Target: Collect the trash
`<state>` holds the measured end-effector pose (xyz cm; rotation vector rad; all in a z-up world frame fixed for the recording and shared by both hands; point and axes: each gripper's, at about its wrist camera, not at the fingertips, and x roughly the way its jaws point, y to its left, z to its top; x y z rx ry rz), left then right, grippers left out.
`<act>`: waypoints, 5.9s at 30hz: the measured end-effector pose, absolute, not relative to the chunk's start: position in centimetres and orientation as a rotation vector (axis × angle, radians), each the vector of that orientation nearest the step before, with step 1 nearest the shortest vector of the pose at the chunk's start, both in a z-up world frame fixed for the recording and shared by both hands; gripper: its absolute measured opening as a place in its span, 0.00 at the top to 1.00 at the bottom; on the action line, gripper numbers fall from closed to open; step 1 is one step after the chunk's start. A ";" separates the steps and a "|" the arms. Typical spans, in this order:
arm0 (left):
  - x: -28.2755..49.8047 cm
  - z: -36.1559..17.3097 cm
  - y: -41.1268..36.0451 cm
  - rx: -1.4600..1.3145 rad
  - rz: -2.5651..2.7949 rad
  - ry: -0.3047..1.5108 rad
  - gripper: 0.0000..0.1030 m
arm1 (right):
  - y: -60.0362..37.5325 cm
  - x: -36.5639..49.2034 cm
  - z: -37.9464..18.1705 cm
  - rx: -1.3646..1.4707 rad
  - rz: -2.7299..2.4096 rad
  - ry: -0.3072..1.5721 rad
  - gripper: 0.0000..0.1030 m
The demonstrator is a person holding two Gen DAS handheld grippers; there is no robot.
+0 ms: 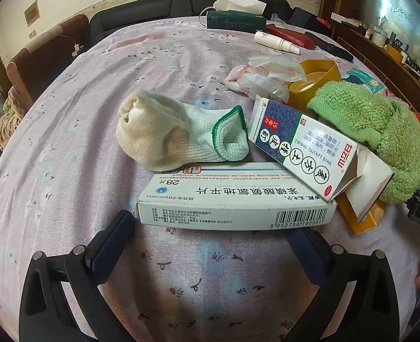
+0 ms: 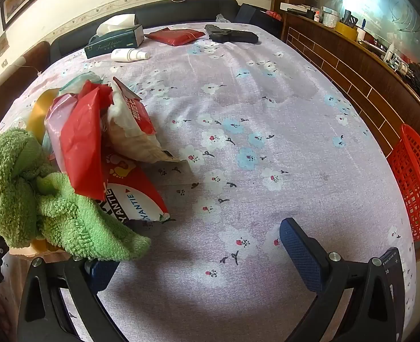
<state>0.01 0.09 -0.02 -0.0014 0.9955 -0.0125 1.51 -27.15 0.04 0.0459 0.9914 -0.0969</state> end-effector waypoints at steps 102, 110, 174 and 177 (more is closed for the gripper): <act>-18.8 7.5 -4.3 -0.023 0.049 0.530 0.00 | -28.9 -17.4 9.1 -0.119 -0.005 0.546 0.22; -14.8 6.6 -0.4 -0.143 -0.035 0.662 0.10 | -28.8 -14.2 8.8 0.021 0.245 0.664 0.45; -7.5 11.1 0.4 -0.083 -0.155 0.603 0.75 | -25.7 -4.9 10.6 0.259 0.506 0.741 0.63; -7.7 11.2 -0.8 -0.066 -0.171 0.604 0.75 | -27.8 -6.1 11.5 0.291 0.485 0.706 0.63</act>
